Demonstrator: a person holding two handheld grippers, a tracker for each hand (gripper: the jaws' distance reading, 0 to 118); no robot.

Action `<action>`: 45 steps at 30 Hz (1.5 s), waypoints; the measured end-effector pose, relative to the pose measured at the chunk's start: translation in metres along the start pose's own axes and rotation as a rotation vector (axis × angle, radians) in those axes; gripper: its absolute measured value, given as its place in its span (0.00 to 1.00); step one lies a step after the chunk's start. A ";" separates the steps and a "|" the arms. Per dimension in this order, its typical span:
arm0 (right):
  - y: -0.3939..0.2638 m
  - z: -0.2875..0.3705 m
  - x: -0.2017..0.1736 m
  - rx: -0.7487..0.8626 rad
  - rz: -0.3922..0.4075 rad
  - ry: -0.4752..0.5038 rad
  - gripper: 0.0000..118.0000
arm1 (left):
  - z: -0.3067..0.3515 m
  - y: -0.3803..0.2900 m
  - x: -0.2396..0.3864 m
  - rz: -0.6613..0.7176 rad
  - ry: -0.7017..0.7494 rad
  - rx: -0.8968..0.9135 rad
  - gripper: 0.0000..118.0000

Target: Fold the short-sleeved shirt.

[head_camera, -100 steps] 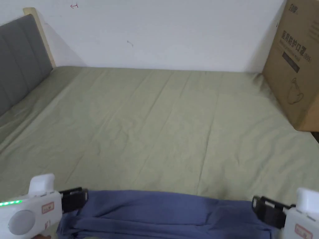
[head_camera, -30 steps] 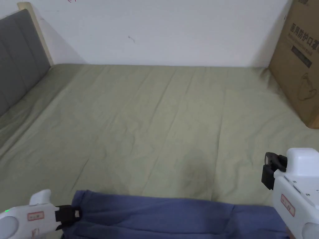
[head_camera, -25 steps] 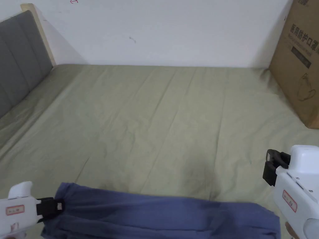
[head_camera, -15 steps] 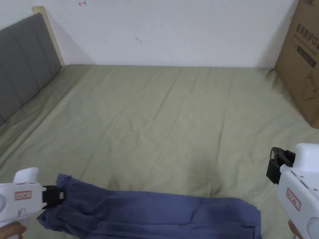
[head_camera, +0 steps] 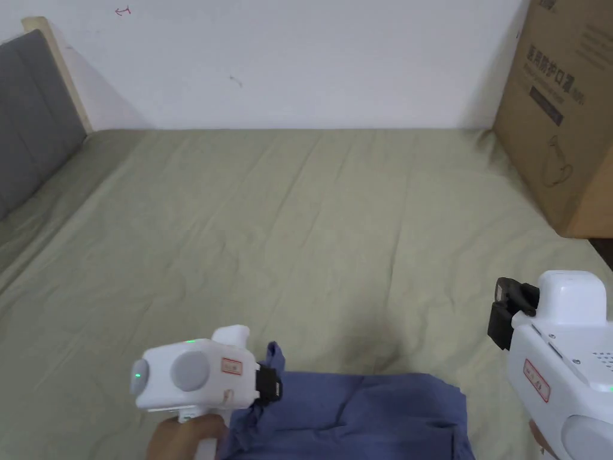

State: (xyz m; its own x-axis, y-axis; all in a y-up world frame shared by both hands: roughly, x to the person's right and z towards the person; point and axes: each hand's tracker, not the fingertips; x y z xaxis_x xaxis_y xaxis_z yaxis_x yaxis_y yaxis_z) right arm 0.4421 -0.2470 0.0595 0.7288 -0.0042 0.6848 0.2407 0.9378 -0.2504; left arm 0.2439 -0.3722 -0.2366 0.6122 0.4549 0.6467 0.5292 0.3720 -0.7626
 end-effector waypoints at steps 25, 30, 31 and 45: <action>0.010 0.003 0.010 0.011 -0.015 -0.005 0.00 | 0.081 -0.019 -0.009 -0.121 0.142 0.451 0.11; 0.007 0.000 0.009 0.001 -0.025 -0.004 0.00 | 0.051 -0.029 -0.017 -0.127 0.136 0.367 0.00; 0.006 0.000 0.010 -0.002 -0.026 -0.003 0.00 | 0.042 -0.033 -0.016 -0.148 0.173 0.360 0.00; -0.001 -0.002 0.025 -0.029 -0.026 -0.030 0.00 | -0.077 -0.066 0.024 -0.238 0.202 0.085 0.00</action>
State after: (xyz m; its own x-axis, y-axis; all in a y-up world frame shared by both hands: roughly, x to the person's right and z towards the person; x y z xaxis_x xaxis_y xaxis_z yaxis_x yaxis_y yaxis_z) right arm 0.4614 -0.2483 0.0759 0.7023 -0.0175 0.7117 0.2785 0.9268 -0.2519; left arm 0.2684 -0.4479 -0.1697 0.5855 0.1807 0.7903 0.6257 0.5190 -0.5823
